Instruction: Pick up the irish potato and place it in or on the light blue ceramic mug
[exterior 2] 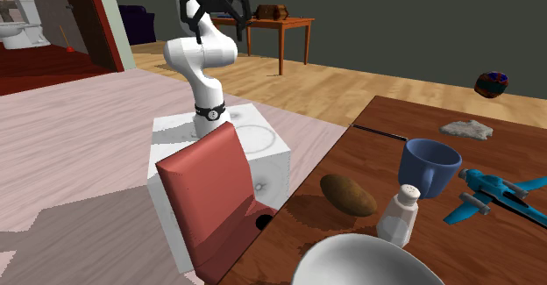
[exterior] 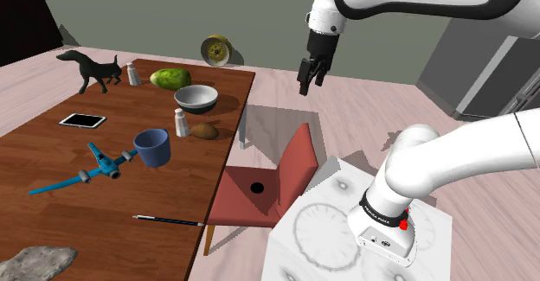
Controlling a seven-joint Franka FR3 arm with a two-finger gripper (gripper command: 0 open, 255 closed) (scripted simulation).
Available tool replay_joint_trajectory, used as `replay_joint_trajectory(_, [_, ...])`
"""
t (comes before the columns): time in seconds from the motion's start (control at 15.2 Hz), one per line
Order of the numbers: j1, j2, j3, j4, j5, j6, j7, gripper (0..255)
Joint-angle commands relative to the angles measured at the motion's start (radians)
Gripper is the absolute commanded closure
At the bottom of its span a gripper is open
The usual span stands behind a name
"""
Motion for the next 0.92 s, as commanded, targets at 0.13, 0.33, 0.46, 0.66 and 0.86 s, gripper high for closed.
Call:
replay_joint_trajectory(0.13, [0.006,0.061,0.015,0.002,0.012,0.059,0.015,0])
replay_joint_trajectory(0.33, [0.013,0.159,0.038,0.016,0.027,0.145,0.036,0])
replay_joint_trajectory(0.46, [0.017,0.228,0.053,0.032,0.034,0.198,0.051,0])
replay_joint_trajectory(0.66, [0.023,0.336,0.074,0.066,0.041,0.272,0.072,0])
replay_joint_trajectory(0.86, [0.028,0.446,0.094,0.112,0.043,0.338,0.094,0])
